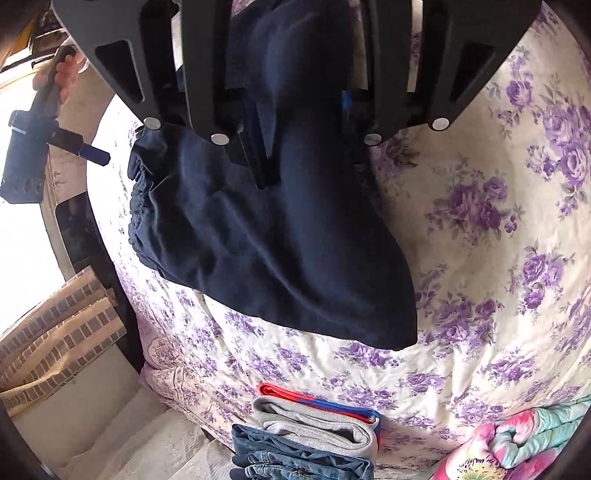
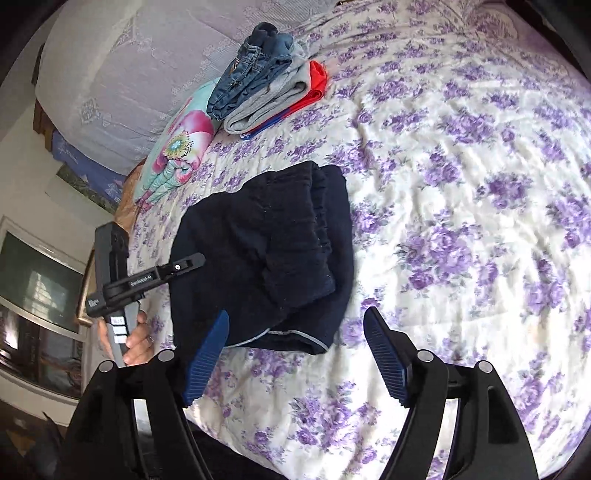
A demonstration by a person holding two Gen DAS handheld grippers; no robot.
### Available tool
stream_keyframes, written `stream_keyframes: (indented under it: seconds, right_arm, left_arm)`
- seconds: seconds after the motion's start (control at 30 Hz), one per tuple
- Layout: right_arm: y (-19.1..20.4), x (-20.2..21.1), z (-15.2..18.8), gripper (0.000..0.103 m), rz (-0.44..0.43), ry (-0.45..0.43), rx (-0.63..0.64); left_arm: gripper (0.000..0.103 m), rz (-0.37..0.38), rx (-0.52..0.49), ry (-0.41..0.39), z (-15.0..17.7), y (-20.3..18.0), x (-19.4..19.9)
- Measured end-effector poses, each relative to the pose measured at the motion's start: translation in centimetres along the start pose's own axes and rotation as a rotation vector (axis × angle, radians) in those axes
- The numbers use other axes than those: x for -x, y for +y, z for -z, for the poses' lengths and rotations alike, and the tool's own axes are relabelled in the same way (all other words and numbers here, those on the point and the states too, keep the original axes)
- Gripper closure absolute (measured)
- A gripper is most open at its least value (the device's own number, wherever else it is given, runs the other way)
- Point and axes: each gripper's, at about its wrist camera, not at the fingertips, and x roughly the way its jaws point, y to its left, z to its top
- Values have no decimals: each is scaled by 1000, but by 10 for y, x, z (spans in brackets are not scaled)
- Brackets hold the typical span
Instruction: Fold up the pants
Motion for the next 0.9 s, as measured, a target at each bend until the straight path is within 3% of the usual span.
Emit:
stream_keyframes:
  seconds: [0.07,0.2,0.37,0.47,0.5,0.6,0.67,0.7,0.77,0.8,0.9]
  right_arm:
    - [-6,-22,-15,22,-51,64,-46]
    - [-13,-60,-35,22,-11,133,-80]
    - [-14,-71,-36,22,67,154,-72]
    - [-18,-77,-36,21,-8,186,-98]
    - [-17,-83,-37,16,-49,202,-99]
    - [-15,-114,-46,3,-113,243,-91]
    - [-9,-123,-52,3,-153,198,-57]
    - [-4,-124,-52,11,-134,177,-30]
    - [10,-117,-46,42,-20,131,46]
    - [17,-111,-42,52,-15,117,75]
    - [37,-83,-35,59,-24,68,126]
  left_arm:
    - [73,17,20,4,2,7,0]
    - [72,34,22,11,3,12,1]
    - [72,42,5,14,4,15,0]
    - [70,51,7,24,3,18,-4]
    - [69,60,13,33,3,19,-7]
    - [46,90,41,75,1,24,-20]
    - [44,130,64,88,2,30,-27]
    - [45,134,69,86,3,31,-26]
    - [66,125,93,75,8,29,-18]
    - [70,116,86,59,10,26,-12]
    - [78,121,81,27,15,12,7]
